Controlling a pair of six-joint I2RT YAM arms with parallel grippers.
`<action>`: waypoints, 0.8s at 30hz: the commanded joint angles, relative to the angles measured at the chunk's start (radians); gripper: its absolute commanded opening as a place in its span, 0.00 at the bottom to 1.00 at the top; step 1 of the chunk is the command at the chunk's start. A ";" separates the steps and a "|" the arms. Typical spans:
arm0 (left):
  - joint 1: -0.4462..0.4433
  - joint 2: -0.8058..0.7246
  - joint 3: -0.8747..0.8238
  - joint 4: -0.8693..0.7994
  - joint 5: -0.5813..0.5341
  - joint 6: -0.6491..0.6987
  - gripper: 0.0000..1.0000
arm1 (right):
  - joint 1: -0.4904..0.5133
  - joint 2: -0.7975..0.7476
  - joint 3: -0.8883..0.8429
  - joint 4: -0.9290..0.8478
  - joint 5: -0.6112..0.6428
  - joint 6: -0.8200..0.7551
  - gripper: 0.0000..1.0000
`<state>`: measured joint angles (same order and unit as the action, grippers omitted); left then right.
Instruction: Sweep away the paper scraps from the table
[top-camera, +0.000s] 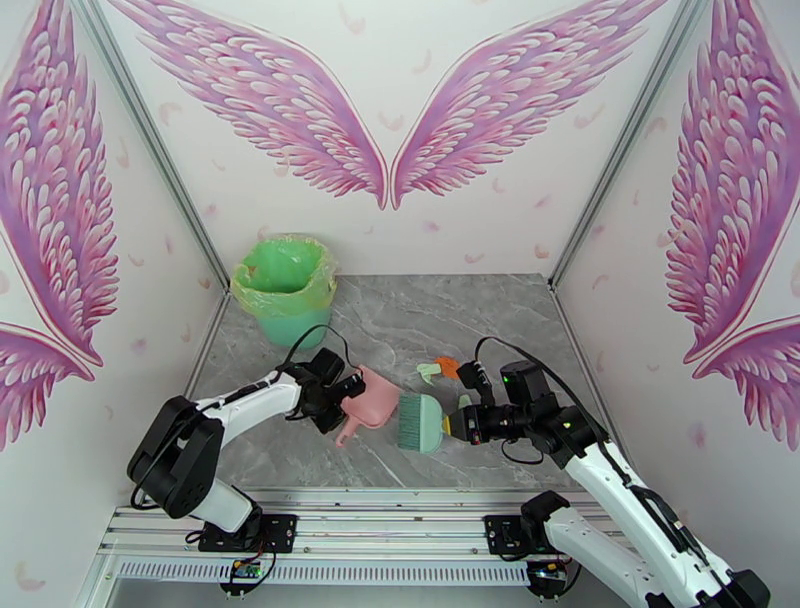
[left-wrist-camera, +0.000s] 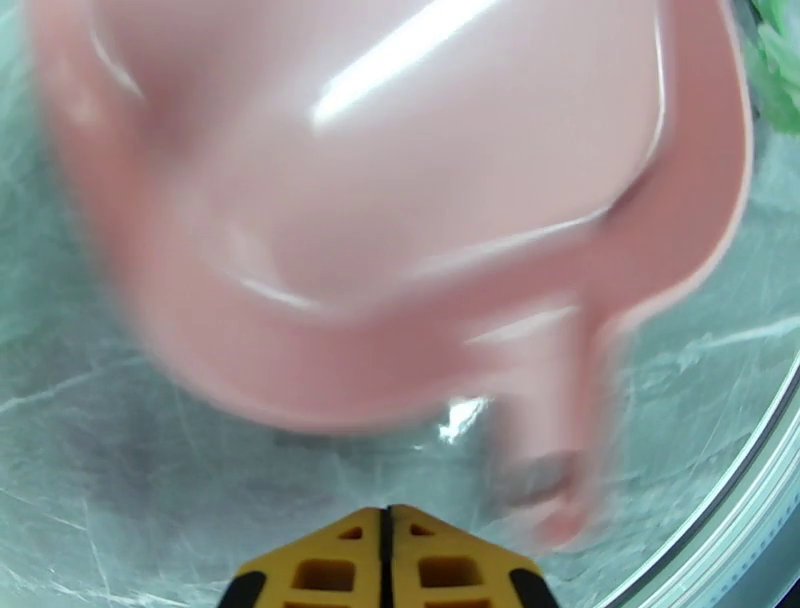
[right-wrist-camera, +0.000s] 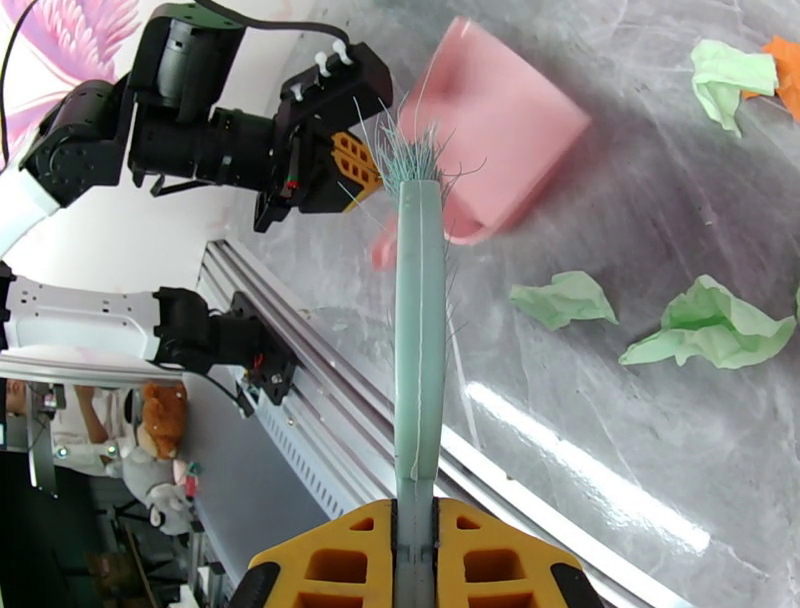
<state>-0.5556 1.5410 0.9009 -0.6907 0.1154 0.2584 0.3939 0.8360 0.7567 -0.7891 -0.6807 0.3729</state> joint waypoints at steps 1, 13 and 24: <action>-0.040 -0.052 0.022 0.084 -0.082 -0.107 0.09 | 0.004 -0.013 -0.009 0.015 0.015 0.000 0.00; -0.230 -0.376 -0.119 0.107 -0.432 -0.431 0.32 | 0.004 0.019 -0.002 0.007 0.066 0.008 0.00; -0.521 -0.621 -0.314 0.125 -0.573 -0.837 0.45 | 0.055 0.065 0.019 -0.022 0.210 0.047 0.00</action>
<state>-1.0016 0.9298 0.6323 -0.5598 -0.3626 -0.4339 0.4110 0.8917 0.7567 -0.7914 -0.5327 0.3889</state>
